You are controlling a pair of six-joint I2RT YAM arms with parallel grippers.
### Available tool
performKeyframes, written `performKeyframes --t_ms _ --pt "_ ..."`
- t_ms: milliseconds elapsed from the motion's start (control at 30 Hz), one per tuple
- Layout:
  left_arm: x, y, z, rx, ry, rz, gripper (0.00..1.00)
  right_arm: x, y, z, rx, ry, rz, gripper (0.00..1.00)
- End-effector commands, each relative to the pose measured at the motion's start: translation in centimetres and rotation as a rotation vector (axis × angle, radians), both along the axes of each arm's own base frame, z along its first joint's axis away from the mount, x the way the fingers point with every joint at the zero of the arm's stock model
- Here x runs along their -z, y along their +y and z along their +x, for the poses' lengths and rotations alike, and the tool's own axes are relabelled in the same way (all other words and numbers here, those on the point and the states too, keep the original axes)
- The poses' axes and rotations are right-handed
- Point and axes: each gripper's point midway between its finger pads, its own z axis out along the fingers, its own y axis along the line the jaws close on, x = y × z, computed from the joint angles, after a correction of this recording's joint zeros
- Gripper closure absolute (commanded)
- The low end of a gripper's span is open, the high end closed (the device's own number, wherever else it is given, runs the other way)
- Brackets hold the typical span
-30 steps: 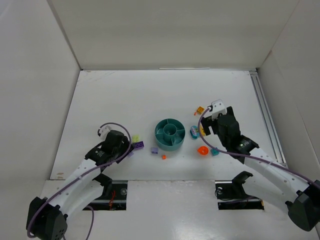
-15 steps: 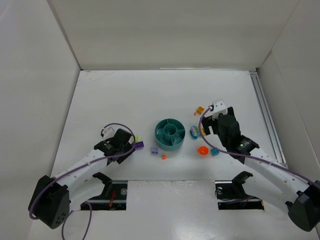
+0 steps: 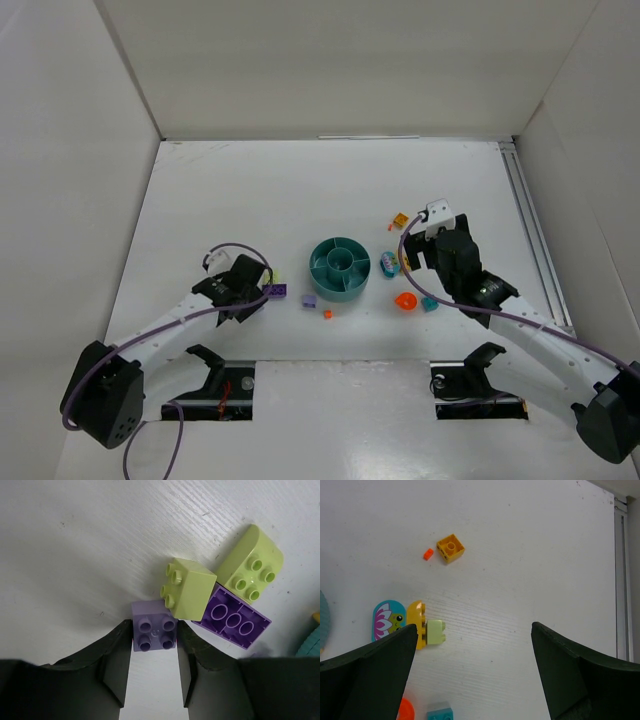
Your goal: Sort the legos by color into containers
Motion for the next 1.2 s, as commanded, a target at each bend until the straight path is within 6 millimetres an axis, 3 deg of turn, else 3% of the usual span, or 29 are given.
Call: performKeyframes --t_ms 0,167,400,533,667,933,1067,1100,1167 --pt "-1.2 -0.3 0.4 0.042 -0.029 0.002 0.80 -1.2 0.1 0.1 0.015 -0.036 0.035 0.00" --pt "-4.6 -2.7 1.7 0.205 -0.149 -0.071 0.84 -0.9 0.2 0.2 0.015 -0.028 0.030 0.00" --pt "-14.9 -8.3 6.4 0.484 -0.526 -0.165 0.81 -1.5 0.2 0.1 -0.019 -0.044 0.017 0.00" --pt "-18.2 -11.2 8.5 0.597 -0.634 -0.197 0.79 -1.5 0.1 -0.3 -0.032 -0.045 0.012 0.00" --pt "-18.7 -13.3 10.5 0.667 -0.645 -0.192 0.79 -1.9 -0.1 -0.7 -0.032 -0.060 0.022 0.00" --pt "-17.7 -18.0 10.6 0.772 -0.603 -0.161 0.76 -1.7 -0.8 -1.4 -0.024 -0.061 0.018 0.00" --pt "-16.7 -17.8 11.1 0.731 -0.559 -0.122 0.75 -1.4 -1.1 -1.5 -0.015 -0.047 0.005 0.00" --pt "-15.6 -17.0 11.4 0.705 -0.528 -0.077 0.75 -1.4 -1.1 -1.5 -0.015 -0.047 0.005 0.00" --pt "-15.6 -16.8 11.9 0.667 -0.524 -0.071 0.75 -1.2 -1.1 -1.7 -0.015 -0.038 -0.001 0.00"
